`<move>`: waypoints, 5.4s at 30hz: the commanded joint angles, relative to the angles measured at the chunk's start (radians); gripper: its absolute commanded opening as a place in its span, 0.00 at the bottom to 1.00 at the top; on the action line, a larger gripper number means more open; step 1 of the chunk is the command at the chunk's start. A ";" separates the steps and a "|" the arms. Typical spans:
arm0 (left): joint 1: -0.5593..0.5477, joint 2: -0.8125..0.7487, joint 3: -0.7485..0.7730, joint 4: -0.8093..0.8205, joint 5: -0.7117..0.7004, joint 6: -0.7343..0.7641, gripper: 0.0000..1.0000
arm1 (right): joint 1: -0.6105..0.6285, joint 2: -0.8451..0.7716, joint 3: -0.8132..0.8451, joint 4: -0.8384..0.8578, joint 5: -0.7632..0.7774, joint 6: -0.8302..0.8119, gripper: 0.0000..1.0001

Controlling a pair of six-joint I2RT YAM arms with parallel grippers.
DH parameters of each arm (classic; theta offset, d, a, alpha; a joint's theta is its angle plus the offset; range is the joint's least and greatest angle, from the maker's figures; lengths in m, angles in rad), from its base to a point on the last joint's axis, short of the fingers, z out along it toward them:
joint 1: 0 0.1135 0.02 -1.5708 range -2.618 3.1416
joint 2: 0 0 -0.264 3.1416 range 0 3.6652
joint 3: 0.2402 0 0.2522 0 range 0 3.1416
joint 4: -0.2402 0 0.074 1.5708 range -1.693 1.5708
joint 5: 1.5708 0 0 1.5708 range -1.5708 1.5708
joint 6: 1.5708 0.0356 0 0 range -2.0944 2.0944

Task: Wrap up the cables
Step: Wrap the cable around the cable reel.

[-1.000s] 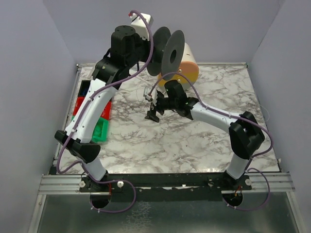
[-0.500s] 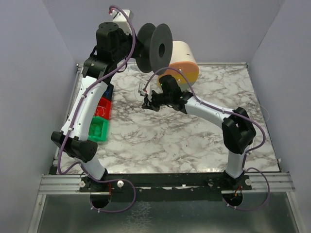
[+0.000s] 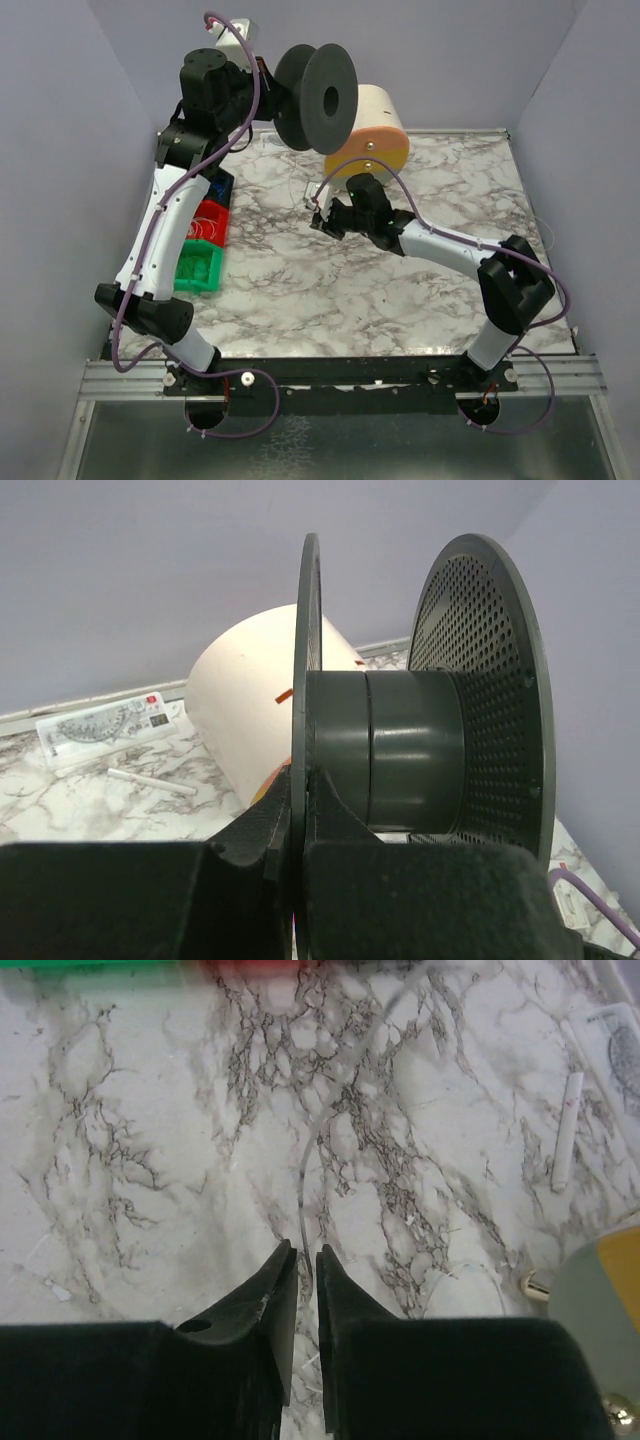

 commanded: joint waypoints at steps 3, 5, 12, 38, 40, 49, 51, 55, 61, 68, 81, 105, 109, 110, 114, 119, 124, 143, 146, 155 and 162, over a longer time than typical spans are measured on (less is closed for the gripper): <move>0.003 -0.064 -0.055 0.144 0.136 -0.071 0.00 | 0.000 0.056 0.105 -0.014 -0.081 -0.025 0.40; 0.003 -0.071 -0.060 0.153 0.150 -0.074 0.00 | -0.001 0.079 0.148 -0.042 -0.124 -0.031 0.51; 0.006 -0.071 -0.072 0.178 0.207 -0.103 0.00 | 0.002 0.145 0.265 -0.160 -0.287 -0.039 0.62; 0.070 -0.114 -0.161 0.346 0.401 -0.284 0.00 | 0.009 0.410 0.559 -0.299 -0.353 -0.037 0.05; 0.072 -0.118 -0.150 0.305 0.353 -0.246 0.00 | 0.009 0.393 0.531 -0.312 -0.332 -0.044 0.01; 0.077 -0.120 -0.112 0.181 0.094 -0.097 0.00 | 0.008 0.083 0.089 -0.167 -0.043 -0.023 0.00; 0.077 -0.116 -0.106 0.175 0.084 -0.087 0.00 | 0.002 0.020 0.008 -0.146 0.013 -0.018 0.00; 0.077 -0.123 -0.111 0.174 0.082 -0.085 0.00 | -0.056 -0.070 -0.097 -0.114 0.073 0.003 0.00; 0.077 -0.139 -0.140 0.175 0.062 -0.062 0.00 | -0.161 -0.127 -0.113 -0.125 0.063 0.037 0.00; 0.077 -0.175 -0.211 0.174 0.153 -0.011 0.00 | -0.285 -0.065 -0.010 -0.142 0.126 0.120 0.00; 0.058 -0.254 -0.490 0.132 0.332 0.188 0.00 | -0.402 0.105 0.336 -0.327 -0.039 0.164 0.01; -0.203 -0.138 -0.652 0.199 -0.418 0.390 0.00 | -0.450 0.154 0.677 -0.795 -0.486 0.300 0.01; -0.242 -0.088 -0.652 0.203 -0.464 0.368 0.00 | -0.440 0.153 0.653 -0.720 -0.591 0.390 0.01; -0.248 -0.075 -0.650 0.202 -0.477 0.352 0.00 | -0.435 0.155 0.652 -0.701 -0.625 0.418 0.00; -0.252 -0.030 -0.636 0.205 -0.522 0.283 0.00 | -0.395 0.162 0.649 -0.654 -0.676 0.474 0.00; -0.252 0.016 -0.599 0.196 -0.553 0.245 0.00 | -0.326 0.174 0.627 -0.642 -0.689 0.522 0.00; -0.252 0.087 -0.500 0.150 -0.579 0.237 0.00 | -0.279 0.167 0.566 -0.593 -0.722 0.556 0.01; -0.150 -0.020 -0.509 0.158 -0.138 0.155 0.00 | -0.176 0.013 0.158 -0.365 -0.822 0.455 0.00; -0.112 -0.074 -0.533 0.190 -0.039 0.146 0.00 | -0.176 -0.015 0.110 -0.351 -0.851 0.423 0.01; -0.085 -0.186 -0.532 0.282 0.035 0.049 0.00 | -0.164 -0.075 0.021 -0.340 -0.893 0.317 0.00; 0.037 -0.271 -0.611 0.410 0.167 -0.122 0.00 | -0.164 -0.064 0.045 -0.511 -0.890 0.092 0.00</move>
